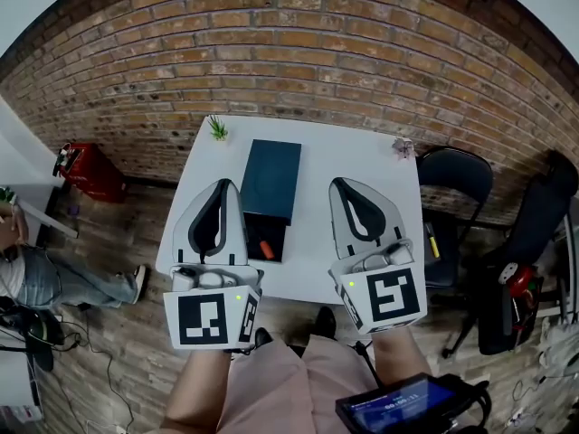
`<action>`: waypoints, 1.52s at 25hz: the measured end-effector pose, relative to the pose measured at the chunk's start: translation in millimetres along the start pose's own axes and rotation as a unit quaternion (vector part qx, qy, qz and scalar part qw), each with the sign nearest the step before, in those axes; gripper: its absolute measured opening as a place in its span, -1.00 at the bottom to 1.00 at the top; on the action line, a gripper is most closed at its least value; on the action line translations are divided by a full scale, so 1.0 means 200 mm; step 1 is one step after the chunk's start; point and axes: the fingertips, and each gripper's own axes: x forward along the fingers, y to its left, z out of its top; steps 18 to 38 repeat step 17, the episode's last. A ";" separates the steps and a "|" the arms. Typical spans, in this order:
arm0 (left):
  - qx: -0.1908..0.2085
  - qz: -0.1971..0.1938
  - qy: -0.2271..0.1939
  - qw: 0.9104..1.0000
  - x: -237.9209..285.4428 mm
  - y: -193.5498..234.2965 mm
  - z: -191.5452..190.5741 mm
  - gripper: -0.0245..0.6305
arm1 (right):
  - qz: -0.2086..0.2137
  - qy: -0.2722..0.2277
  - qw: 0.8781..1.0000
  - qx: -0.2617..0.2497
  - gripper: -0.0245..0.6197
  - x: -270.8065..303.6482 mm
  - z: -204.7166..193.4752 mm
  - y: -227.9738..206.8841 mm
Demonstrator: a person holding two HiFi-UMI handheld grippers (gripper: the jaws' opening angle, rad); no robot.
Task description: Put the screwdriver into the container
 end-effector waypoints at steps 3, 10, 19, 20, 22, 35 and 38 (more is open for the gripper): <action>0.001 -0.002 0.000 1.000 0.01 -0.01 0.00 -0.89 | -0.002 -0.003 1.000 0.001 -0.93 0.00 0.01 -0.01; 0.005 -0.006 -0.003 1.000 0.02 -0.03 0.01 -0.89 | -0.006 -0.007 1.000 0.001 -0.93 -0.01 0.01 -0.03; 0.007 -0.008 -0.005 1.000 0.02 -0.06 0.03 -0.89 | -0.007 -0.010 1.000 -0.001 -0.93 -0.02 0.02 -0.04; 0.007 -0.008 -0.005 1.000 0.02 -0.06 0.03 -0.89 | -0.007 -0.010 1.000 -0.001 -0.93 -0.02 0.02 -0.04; 0.007 -0.008 -0.005 1.000 0.02 -0.06 0.03 -0.89 | -0.007 -0.010 1.000 -0.001 -0.93 -0.02 0.02 -0.04; 0.007 -0.008 -0.005 1.000 0.02 -0.06 0.03 -0.89 | -0.007 -0.010 1.000 -0.001 -0.93 -0.02 0.02 -0.04; 0.007 -0.008 -0.005 1.000 0.02 -0.06 0.03 -0.89 | -0.007 -0.010 1.000 -0.001 -0.93 -0.02 0.02 -0.04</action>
